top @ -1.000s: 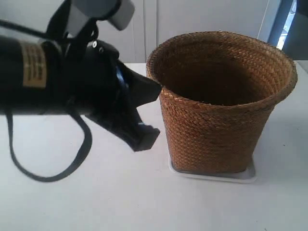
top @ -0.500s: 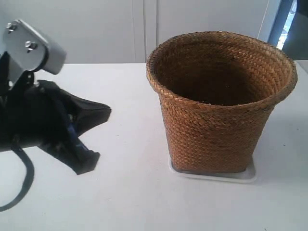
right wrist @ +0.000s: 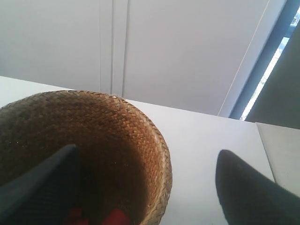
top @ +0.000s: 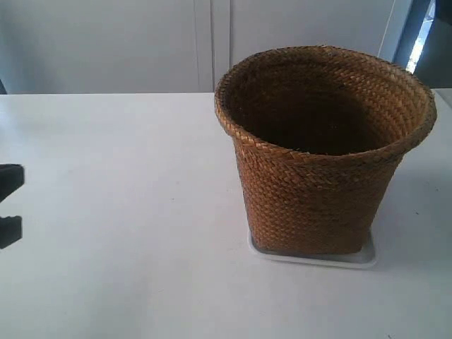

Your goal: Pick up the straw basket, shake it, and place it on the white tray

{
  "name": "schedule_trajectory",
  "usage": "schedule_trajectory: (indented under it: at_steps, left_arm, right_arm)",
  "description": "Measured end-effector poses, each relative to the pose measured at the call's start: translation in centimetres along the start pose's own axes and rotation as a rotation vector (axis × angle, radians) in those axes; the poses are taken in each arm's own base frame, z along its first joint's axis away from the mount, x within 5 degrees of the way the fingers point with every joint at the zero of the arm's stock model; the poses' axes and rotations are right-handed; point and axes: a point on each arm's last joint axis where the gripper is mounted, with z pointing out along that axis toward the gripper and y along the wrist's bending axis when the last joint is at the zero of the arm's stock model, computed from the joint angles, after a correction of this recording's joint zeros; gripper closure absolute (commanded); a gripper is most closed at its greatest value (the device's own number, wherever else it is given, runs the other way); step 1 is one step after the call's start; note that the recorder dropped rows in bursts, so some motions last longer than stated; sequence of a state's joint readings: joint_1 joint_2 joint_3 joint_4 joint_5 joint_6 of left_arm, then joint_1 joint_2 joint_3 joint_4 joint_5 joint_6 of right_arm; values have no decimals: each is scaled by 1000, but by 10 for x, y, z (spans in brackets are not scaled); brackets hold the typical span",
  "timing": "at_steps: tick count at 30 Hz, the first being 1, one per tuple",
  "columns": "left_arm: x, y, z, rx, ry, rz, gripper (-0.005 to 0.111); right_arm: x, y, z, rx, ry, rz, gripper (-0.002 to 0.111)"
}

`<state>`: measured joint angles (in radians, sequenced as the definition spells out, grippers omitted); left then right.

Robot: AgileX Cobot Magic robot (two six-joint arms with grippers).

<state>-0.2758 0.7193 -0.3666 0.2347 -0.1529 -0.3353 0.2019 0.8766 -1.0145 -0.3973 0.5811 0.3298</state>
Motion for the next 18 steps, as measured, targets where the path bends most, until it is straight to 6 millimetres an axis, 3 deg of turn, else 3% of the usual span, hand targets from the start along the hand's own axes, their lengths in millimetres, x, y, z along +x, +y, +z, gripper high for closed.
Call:
schedule_trajectory:
  at_steps: [8,18]
  left_arm:
    - [38,28,-31,-237,-95,-98,107]
    - [70,35,-55,-415,-26,-161,107]
  right_arm:
    - [0,0,0,0,0,0,34]
    - [0,0,0,0,0,2,34]
